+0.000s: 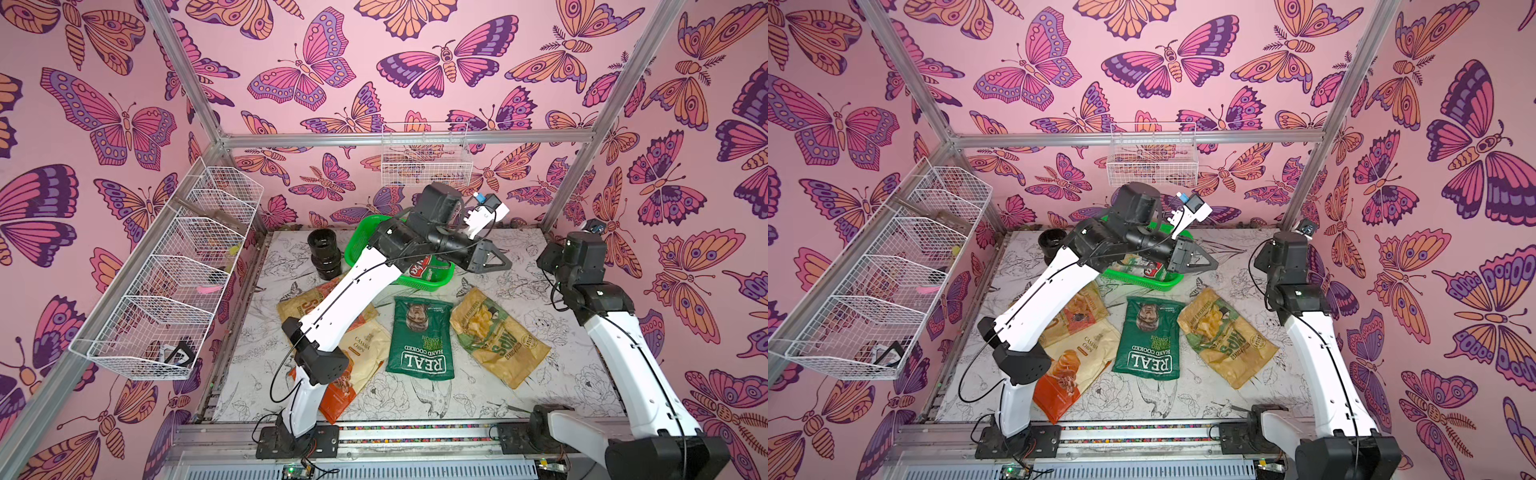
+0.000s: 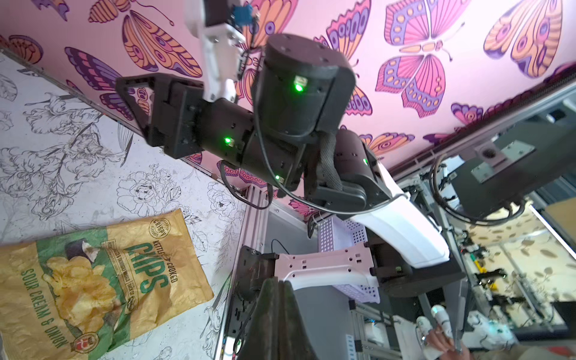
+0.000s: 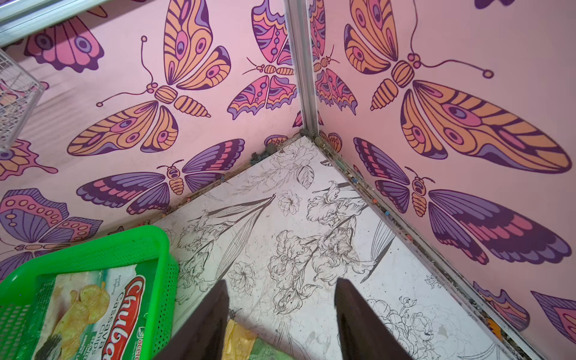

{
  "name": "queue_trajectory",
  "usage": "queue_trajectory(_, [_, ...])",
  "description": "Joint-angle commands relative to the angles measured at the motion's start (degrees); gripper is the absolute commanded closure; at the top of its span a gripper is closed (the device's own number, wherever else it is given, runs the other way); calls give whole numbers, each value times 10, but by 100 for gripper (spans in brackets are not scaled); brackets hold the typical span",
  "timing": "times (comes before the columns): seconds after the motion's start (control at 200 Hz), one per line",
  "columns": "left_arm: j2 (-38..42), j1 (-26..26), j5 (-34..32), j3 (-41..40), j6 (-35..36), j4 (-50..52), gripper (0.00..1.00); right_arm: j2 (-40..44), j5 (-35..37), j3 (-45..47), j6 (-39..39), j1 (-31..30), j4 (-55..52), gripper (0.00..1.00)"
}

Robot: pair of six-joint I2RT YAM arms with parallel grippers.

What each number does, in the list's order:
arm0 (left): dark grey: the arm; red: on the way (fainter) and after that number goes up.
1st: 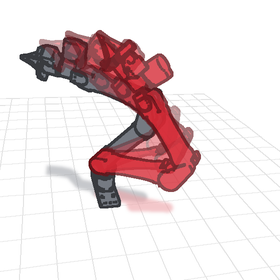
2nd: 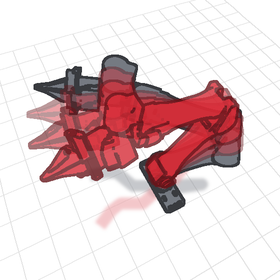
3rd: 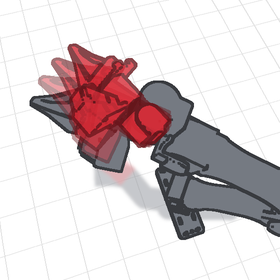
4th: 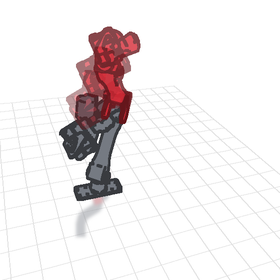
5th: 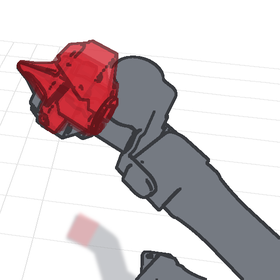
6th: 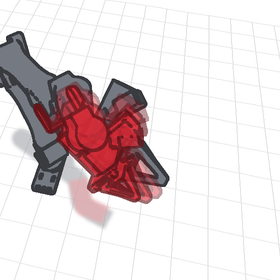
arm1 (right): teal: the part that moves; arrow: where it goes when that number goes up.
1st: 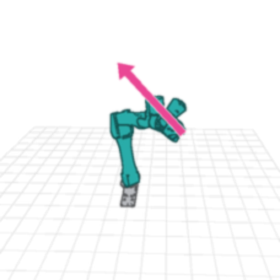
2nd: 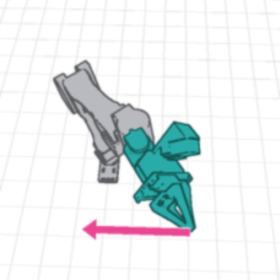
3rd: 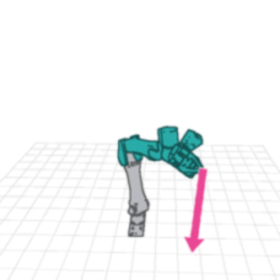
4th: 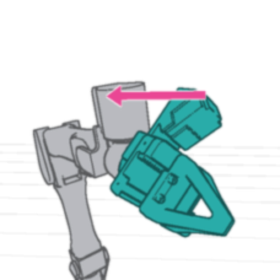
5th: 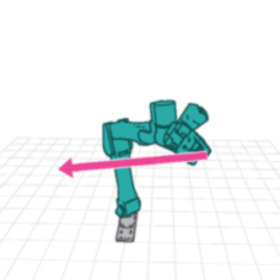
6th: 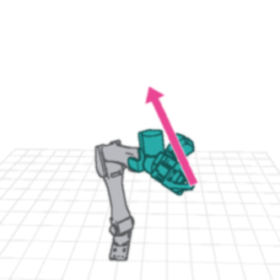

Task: Put the potato chips into the basket
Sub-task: Pick up the potato chip from the center of the board.

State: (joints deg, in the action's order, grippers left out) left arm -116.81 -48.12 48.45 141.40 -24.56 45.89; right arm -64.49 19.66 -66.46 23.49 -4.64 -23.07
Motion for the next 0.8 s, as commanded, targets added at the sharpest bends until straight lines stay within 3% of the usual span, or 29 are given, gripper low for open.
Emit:
queue_trajectory(0.0, [-51, 35, -39, -91, -65, 6, 77, -1, 16, 10, -11, 2, 10, 43])
queue_trajectory(0.13, [-56, 34, -144, -188, -47, 17, 58, -1, 12, 20, -9, 2, 19, 43])
queue_trajectory(0.371, [-133, 20, -274, -199, 3, 95, 49, -8, -6, 22, -2, 3, 23, 42])
queue_trajectory(0.626, [-174, 11, -289, -190, 19, 111, 46, -12, -14, 26, 4, 2, 27, 43])
queue_trajectory(0.796, [-206, 9, -232, -163, 16, 117, 47, -19, -23, 24, 7, 2, 30, 43])
